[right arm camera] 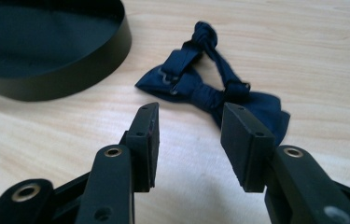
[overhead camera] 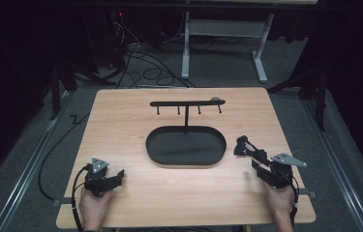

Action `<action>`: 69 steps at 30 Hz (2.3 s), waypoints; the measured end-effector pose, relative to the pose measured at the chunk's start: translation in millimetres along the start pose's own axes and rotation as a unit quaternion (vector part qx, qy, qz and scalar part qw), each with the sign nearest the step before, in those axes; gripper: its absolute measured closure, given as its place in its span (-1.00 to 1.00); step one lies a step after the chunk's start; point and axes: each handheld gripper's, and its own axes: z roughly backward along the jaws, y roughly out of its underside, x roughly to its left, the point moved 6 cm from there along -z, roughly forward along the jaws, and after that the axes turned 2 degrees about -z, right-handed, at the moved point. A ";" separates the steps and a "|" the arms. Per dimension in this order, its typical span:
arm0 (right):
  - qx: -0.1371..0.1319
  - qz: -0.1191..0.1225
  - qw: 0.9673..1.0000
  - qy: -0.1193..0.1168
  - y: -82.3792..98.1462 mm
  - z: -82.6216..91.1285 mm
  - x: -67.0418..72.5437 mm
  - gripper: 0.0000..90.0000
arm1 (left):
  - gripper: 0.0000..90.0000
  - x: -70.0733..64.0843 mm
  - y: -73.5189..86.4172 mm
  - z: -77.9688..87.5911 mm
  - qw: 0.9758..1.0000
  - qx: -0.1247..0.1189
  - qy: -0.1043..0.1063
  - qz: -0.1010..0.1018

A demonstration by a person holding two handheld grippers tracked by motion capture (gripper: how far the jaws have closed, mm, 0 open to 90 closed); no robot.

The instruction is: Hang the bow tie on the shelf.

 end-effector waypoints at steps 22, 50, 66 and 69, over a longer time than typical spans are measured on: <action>0.012 0.007 1.000 -0.001 -38.1 -15.3 -15.6 0.36 | -0.38 -0.2 0.0 0.0 1.000 0.000 0.000 -0.001; 0.051 0.018 0.998 -0.012 -67.4 -53.5 -13.5 0.41 | -0.38 -0.2 0.0 0.0 1.000 0.000 0.000 -0.001; 0.093 0.010 0.996 -0.011 -55.5 -74.2 -21.0 0.83 | -0.38 -0.2 0.0 0.0 1.000 0.000 0.000 -0.001; 0.091 0.012 0.996 -0.012 -55.9 -73.4 -20.9 0.99 | -0.38 -0.2 0.0 0.0 1.000 0.000 0.000 -0.001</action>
